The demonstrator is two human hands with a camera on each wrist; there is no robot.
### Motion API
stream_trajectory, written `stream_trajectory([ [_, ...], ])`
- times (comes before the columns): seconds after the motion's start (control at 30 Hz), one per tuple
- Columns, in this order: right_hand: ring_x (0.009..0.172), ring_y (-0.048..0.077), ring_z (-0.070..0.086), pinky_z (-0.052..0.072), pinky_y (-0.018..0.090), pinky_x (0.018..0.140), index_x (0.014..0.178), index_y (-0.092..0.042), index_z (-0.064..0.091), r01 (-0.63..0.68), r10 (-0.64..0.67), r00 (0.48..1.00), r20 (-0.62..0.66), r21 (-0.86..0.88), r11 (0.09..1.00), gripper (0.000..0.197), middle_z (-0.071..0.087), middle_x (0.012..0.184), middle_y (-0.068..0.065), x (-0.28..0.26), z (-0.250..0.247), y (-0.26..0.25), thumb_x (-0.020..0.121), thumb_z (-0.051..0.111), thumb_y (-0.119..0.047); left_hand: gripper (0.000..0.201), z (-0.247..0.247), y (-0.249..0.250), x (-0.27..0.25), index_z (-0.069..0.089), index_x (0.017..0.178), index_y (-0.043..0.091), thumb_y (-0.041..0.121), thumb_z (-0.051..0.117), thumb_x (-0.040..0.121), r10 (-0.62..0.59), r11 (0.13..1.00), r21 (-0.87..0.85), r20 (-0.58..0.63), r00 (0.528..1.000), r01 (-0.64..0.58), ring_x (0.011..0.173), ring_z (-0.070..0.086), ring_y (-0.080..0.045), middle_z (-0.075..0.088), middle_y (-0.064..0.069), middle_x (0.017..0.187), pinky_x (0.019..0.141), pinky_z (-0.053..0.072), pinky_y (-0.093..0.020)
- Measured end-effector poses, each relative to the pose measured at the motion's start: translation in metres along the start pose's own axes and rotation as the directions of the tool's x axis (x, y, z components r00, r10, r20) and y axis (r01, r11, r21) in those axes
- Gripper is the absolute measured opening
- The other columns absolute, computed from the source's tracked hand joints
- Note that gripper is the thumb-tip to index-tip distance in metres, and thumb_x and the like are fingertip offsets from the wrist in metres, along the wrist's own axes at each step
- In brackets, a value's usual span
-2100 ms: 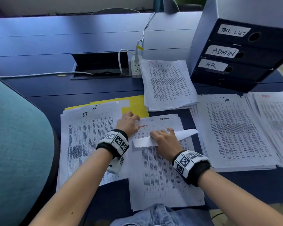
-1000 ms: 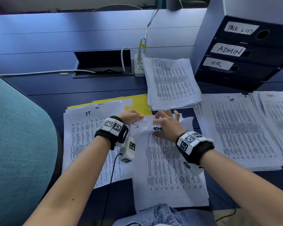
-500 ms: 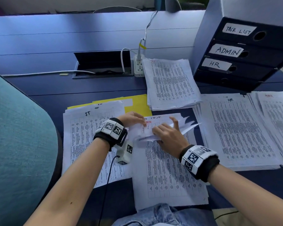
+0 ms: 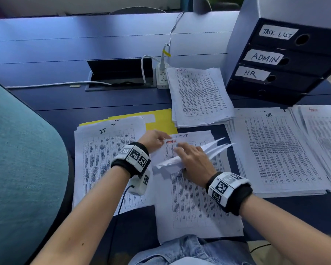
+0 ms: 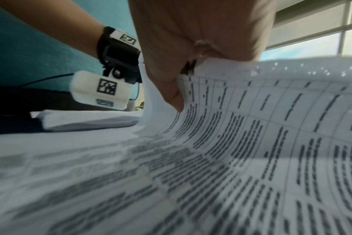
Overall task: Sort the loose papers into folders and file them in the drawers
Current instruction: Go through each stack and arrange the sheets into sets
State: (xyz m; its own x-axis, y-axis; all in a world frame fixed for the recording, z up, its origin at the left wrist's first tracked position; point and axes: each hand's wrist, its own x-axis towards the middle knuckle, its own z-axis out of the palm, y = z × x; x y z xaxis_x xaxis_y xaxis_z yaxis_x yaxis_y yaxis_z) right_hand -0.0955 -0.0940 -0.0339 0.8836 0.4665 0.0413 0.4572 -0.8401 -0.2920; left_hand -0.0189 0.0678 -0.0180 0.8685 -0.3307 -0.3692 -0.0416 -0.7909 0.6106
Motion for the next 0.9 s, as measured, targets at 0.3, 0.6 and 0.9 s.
stream_trajectory([
  [0.3, 0.133, 0.023, 0.034, 0.029, 0.040, 0.105, 0.148, -0.010, 0.015, -0.136, 0.151, 0.968, 0.203, -0.087, 0.987, 0.081, 0.019, 0.152, 0.006, 0.025, -0.013, 0.007, 0.082, 0.061, -0.020, 0.012, 0.007, -0.001, 0.000, 0.069, 0.085, -0.001, 0.009, 0.063, 0.086, 0.014, 0.999, -0.035, -0.138, 0.990, -0.019, 0.056, 0.044, 0.002, 0.058, -0.004, 0.072, 0.054, 0.034, -0.006],
  [0.6, 0.133, 0.022, 0.035, 0.026, 0.036, 0.107, 0.149, -0.011, 0.009, -0.106, 0.128, 0.972, 0.199, -0.117, 0.987, 0.084, 0.015, 0.156, 0.007, 0.013, -0.005, 0.014, 0.081, 0.058, -0.015, 0.013, 0.014, -0.004, -0.003, 0.069, 0.084, 0.003, 0.016, 0.067, 0.084, 0.036, 0.987, -0.151, -0.151, 0.988, -0.059, 0.062, 0.053, -0.011, 0.062, -0.004, 0.070, 0.063, 0.046, -0.019],
  [0.9, 0.119, 0.033, 0.052, 0.033, 0.043, 0.101, 0.145, -0.006, 0.027, -0.084, 0.083, 0.986, 0.144, 0.002, 0.996, 0.084, 0.031, 0.148, 0.019, 0.009, 0.004, 0.023, 0.070, 0.065, -0.004, 0.022, 0.007, -0.012, -0.003, 0.065, 0.087, 0.006, 0.023, 0.053, 0.094, 0.015, 0.963, -0.271, -0.007, 1.000, -0.016, 0.052, 0.042, -0.007, 0.046, 0.003, 0.057, 0.048, 0.037, -0.013],
])
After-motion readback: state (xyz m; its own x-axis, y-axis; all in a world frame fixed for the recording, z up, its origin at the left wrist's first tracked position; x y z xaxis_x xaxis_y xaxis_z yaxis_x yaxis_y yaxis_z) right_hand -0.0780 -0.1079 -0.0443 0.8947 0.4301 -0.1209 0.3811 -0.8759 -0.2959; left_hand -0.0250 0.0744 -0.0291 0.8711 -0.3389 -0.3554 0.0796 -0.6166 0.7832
